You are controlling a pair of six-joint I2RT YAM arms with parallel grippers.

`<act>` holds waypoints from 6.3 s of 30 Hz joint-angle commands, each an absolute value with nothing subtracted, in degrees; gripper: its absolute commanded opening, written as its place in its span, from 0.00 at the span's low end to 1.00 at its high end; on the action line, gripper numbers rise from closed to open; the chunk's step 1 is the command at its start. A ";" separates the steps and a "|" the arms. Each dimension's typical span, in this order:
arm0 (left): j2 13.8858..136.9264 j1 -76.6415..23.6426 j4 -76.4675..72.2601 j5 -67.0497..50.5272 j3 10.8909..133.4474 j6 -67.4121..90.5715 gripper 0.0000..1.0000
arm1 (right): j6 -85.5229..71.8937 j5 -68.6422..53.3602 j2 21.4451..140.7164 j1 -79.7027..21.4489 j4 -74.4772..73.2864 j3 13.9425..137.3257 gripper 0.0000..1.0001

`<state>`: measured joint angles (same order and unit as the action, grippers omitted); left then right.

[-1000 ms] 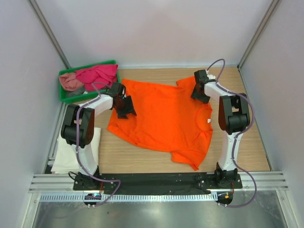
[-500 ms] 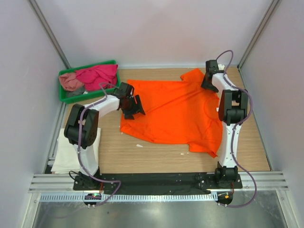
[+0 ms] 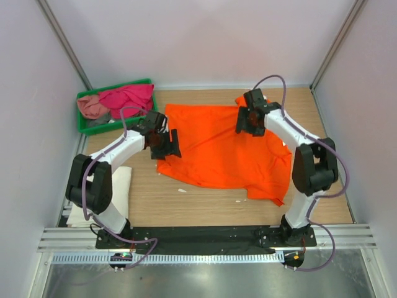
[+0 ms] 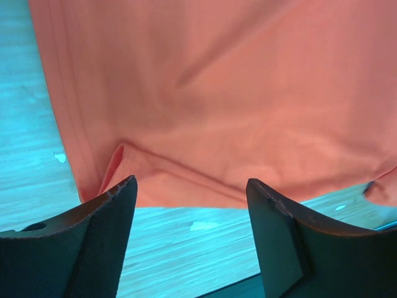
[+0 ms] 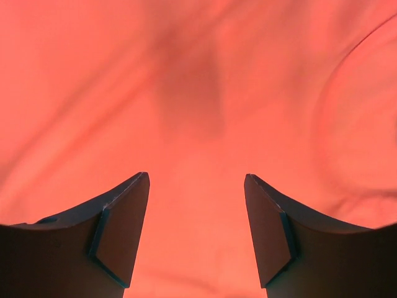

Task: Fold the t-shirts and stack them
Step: Flatten the tshirt out

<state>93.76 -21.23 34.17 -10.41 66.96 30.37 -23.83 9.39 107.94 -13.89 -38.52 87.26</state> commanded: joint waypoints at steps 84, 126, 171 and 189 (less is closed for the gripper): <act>89.57 -14.41 30.41 -16.53 48.45 34.36 0.63 | -33.48 0.79 81.57 -15.29 -36.30 49.23 0.44; 92.47 -9.93 28.91 -16.17 45.62 33.93 0.31 | -32.70 12.92 80.78 -3.69 -39.10 42.08 0.31; 105.28 -7.29 9.16 -20.83 77.42 35.41 0.50 | -27.68 9.23 113.43 2.90 -24.71 90.07 0.45; 131.74 -11.77 -8.70 -4.76 96.41 38.33 0.29 | -31.63 1.67 136.66 2.55 -10.37 112.49 0.01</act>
<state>130.41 -10.76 -4.95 -10.11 93.73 38.57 -29.76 3.22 135.35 2.83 -13.30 109.12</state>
